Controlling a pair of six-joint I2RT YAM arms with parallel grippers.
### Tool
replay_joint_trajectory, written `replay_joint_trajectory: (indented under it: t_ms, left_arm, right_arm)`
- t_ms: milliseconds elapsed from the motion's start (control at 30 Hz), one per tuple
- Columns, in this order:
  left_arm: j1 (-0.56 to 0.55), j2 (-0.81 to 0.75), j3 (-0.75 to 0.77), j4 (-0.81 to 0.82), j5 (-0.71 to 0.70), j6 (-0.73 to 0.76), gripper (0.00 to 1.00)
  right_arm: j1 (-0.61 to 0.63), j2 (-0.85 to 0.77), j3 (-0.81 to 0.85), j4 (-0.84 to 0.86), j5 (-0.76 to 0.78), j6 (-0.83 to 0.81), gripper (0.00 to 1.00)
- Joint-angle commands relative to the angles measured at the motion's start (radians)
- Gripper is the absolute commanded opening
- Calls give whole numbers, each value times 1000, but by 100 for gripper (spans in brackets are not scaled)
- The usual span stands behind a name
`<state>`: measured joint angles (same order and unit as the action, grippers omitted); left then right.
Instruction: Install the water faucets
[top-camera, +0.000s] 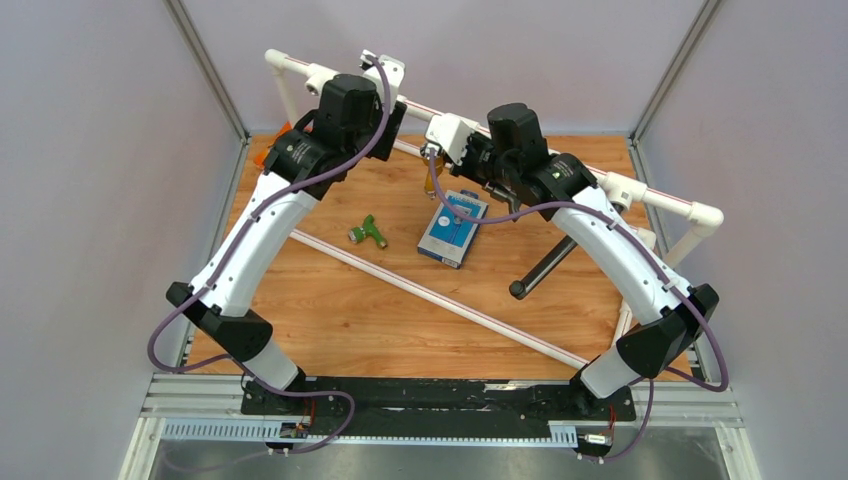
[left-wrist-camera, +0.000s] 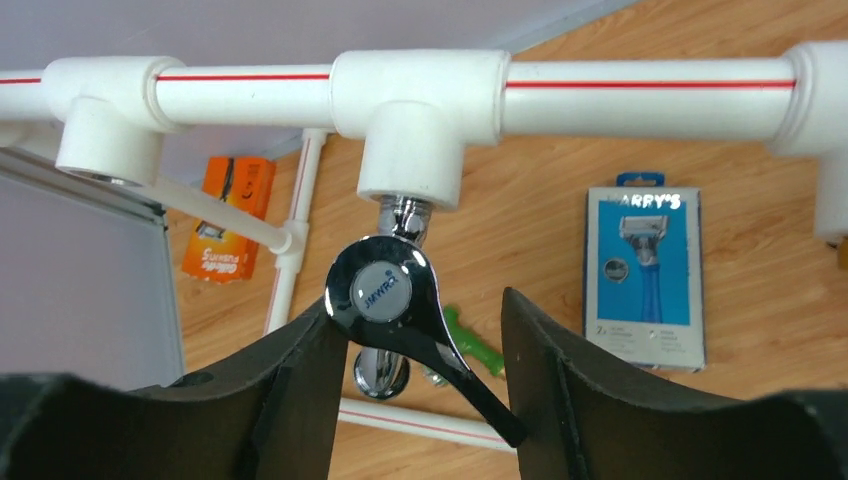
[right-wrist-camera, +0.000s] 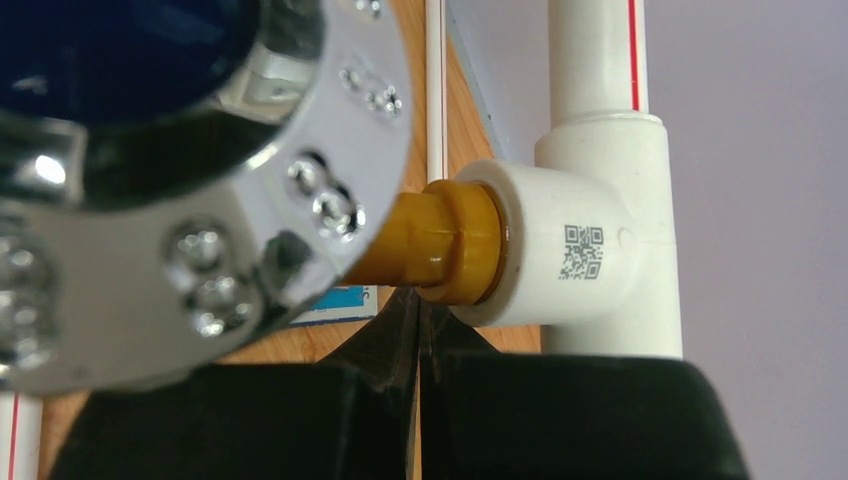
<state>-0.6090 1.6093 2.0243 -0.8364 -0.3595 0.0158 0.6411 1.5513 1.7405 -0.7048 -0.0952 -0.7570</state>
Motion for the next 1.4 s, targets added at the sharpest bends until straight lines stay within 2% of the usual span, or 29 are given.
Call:
replay_joint_trajectory:
  t_ms: [0,167,233,333,433,600,667,700,733,767,800,833,900,967,1067,1167,1200,1233,1267,1333,1367]
  left_arm:
    - [-3,-23,31,-62,40,76,53]
    - [-3,-37,25,-69,149,225,11]
    - [-3,-45,28,-67,192,295,0]
    - [-3,-54,24,-81,243,409,0]
    - [-12,-64,-10,-87,235,539,0]
    - [-123,-88,-117,-18,75,774,0]
    - [-149,-97,-153,17,22,811,0]
    - [-156,-109,-171,28,10,817,4]
    - [-156,-115,-186,49,8,803,17]
    - [-155,-136,-197,69,4,796,25]
    - [-156,-152,-220,109,-8,770,38]
    - [-156,-176,-228,143,-13,757,43]
    - [-147,-221,-239,184,2,693,65]
    - [-120,-262,-239,201,69,592,76]
    - [-42,-336,-254,224,245,347,80]
    - [99,-402,-318,317,353,47,87]
    - [167,-434,-360,344,435,-11,87]
    - [201,-449,-383,397,482,-160,89]
    - [257,-475,-439,425,499,-228,89]
    - [352,-502,-512,503,533,-537,91]
    - [382,-508,-565,514,572,-612,91]
  right_arm:
    - [40,29,-38,-117,-31,10,0]
    - [40,27,-41,-114,-32,8,0]
    - [40,27,-41,-116,-34,8,0]
    - [40,26,-39,-114,-34,8,0]
    - [40,29,-41,-113,-32,7,0]
    - [40,30,-42,-111,-31,7,0]
    - [40,32,-42,-111,-31,7,0]
    - [40,29,-42,-110,-31,7,0]
    - [40,30,-44,-110,-29,7,0]
    - [40,30,-45,-110,-31,7,0]
    - [40,29,-45,-110,-29,7,0]
    - [40,30,-45,-108,-29,7,0]
    - [40,30,-44,-110,-31,7,0]
    - [40,33,-44,-110,-29,7,0]
    - [40,30,-47,-108,-28,8,0]
    - [40,30,-47,-108,-24,7,0]
    - [40,30,-45,-107,-23,7,0]
    - [40,32,-45,-107,-23,7,0]
    - [40,32,-45,-108,-23,8,0]
    - [40,30,-47,-108,-24,7,0]
    - [40,35,-45,-108,-21,7,0]
